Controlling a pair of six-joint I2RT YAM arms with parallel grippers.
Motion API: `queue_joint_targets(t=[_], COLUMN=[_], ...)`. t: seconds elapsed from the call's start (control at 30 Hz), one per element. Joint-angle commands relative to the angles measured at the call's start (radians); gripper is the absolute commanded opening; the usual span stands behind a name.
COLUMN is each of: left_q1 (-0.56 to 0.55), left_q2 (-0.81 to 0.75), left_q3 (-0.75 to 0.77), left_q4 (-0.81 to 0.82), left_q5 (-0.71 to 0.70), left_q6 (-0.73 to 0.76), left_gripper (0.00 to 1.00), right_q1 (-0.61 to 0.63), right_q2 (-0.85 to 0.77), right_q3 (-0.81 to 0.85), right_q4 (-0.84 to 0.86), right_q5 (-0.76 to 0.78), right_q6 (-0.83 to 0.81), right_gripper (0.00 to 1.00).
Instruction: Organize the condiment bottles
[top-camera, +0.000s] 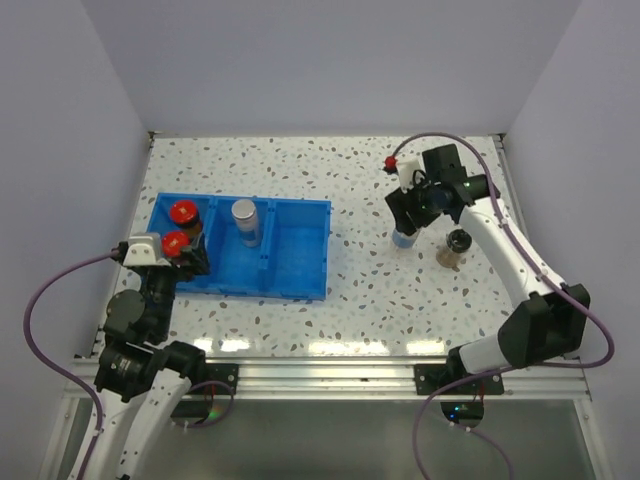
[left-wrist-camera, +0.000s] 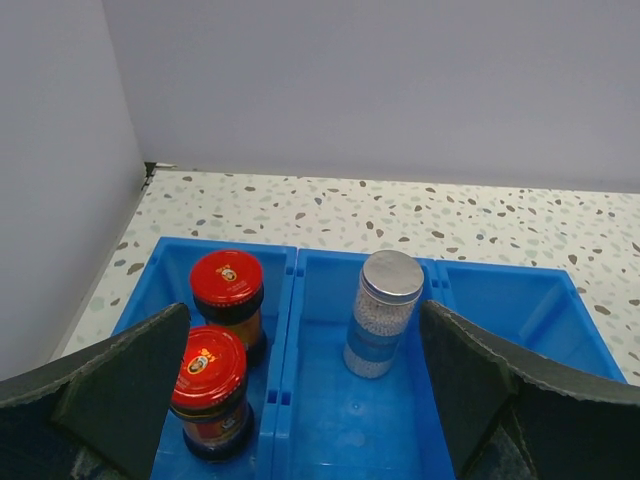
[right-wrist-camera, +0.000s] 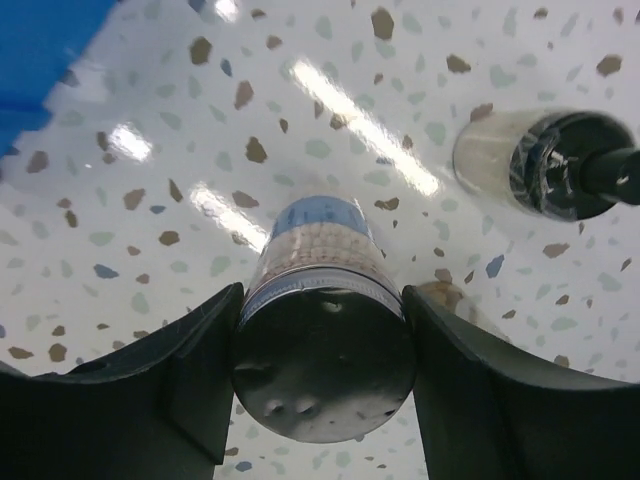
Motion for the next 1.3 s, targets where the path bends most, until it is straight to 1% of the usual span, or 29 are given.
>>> queue_joint_targets(t=[0.0,0.13,0.17,0.23,0.43,0.47,0.53,0.57,0.73,0.87,0.97,1.1,1.17,1.27], left_q1=[0.007,0.007,0.007,0.007,0.007,0.009,0.009,0.009,0.009,0.009,0.007,0.007,0.009,0.009], left_q2=[-0.016,-0.03,-0.033,-0.042,-0.068,-0.071,-0.077,-0.077,-0.099,-0.11,-0.114,-0.13,-0.137,-0.142], left_q3=[-0.005,-0.005,-0.005,-0.006,-0.011,-0.009,-0.008,-0.009,-0.012,-0.014,-0.012,-0.014,-0.017,-0.015], left_q4=[0.037,0.038,0.04,0.04,0.048,0.048,0.046,0.048,0.052,0.055,0.054,0.057,0.057,0.057], left_q5=[-0.019,-0.019,-0.019,-0.019,-0.033,-0.034,-0.035,-0.036,-0.048,-0.045,-0.048,-0.053,-0.053,-0.058], left_q6=[0.018,0.02,0.02,0.021,0.021,0.023,0.024,0.024,0.026,0.029,0.029,0.03,0.03,0.027], left_gripper=[1.0,1.0,1.0,1.0,1.0,1.0,1.0,1.0,1.0,1.0,1.0,1.0,1.0,1.0], right_q1=[0.046,0.116,0.155,0.184,0.313,0.357,0.405,0.455,0.581,0.695,0.741,0.761,0.765,0.772], right_q2=[-0.101,-0.098,-0.09,-0.059,0.022,0.054,0.088,0.111,0.244,0.359,0.456,0.585,0.645,0.695], right_q3=[0.178,0.266,0.296,0.332,0.453,0.485,0.525,0.563,0.639,0.726,0.807,0.922,0.953,0.947], right_q4=[-0.052,-0.079,-0.075,-0.073,0.028,0.054,0.071,0.086,0.16,0.178,0.178,0.149,0.143,0.151], right_q5=[-0.067,-0.131,-0.145,-0.186,-0.32,-0.332,-0.355,-0.358,-0.355,-0.29,-0.245,-0.184,-0.165,-0.115], right_q6=[0.012,0.007,0.004,0.004,0.044,0.05,0.074,0.079,0.131,0.128,0.124,0.11,0.092,0.065], right_gripper=[0.0,0.0,0.0,0.0,0.0,0.0,0.0,0.0,0.0,0.0,0.0,0.0,0.0,0.0])
